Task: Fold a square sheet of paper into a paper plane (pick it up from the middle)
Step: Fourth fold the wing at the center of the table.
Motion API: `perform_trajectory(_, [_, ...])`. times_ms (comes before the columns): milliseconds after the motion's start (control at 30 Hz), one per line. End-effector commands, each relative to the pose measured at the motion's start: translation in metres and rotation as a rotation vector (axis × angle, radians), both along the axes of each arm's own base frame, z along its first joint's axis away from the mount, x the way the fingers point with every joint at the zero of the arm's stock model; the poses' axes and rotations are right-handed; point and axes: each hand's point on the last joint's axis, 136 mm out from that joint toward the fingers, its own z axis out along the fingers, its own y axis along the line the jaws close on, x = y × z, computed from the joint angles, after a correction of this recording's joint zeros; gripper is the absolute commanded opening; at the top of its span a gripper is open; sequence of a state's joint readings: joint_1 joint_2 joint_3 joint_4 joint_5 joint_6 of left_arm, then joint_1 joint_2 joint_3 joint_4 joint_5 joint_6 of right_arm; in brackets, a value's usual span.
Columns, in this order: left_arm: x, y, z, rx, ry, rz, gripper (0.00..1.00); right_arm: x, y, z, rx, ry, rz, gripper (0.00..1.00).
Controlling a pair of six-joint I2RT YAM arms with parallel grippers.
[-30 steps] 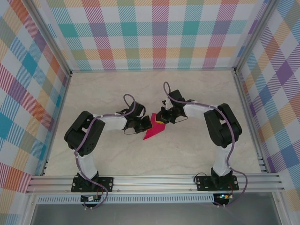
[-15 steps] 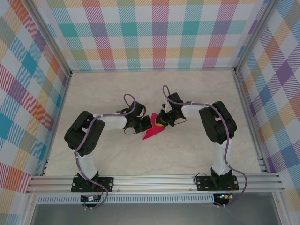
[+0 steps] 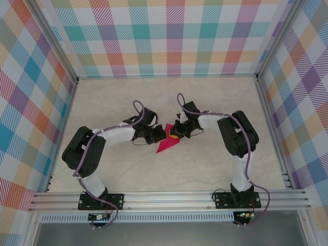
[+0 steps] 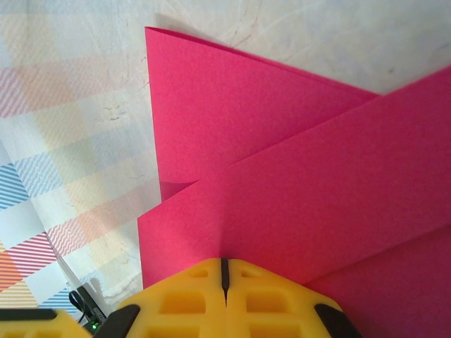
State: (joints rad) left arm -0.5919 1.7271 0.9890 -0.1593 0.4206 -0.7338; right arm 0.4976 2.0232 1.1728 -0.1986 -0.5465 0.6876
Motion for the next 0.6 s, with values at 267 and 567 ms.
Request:
perform_trajectory(267, [-0.034, 0.013, -0.030, 0.144, 0.117, -0.012, 0.13, -0.022, -0.024, -0.046, -0.160, 0.102, -0.005, 0.04])
perform_trajectory(567, [-0.039, 0.022, -0.044, 0.199, 0.144, -0.003, 0.13, -0.021, -0.025, -0.047, -0.170, 0.103, -0.006, 0.04])
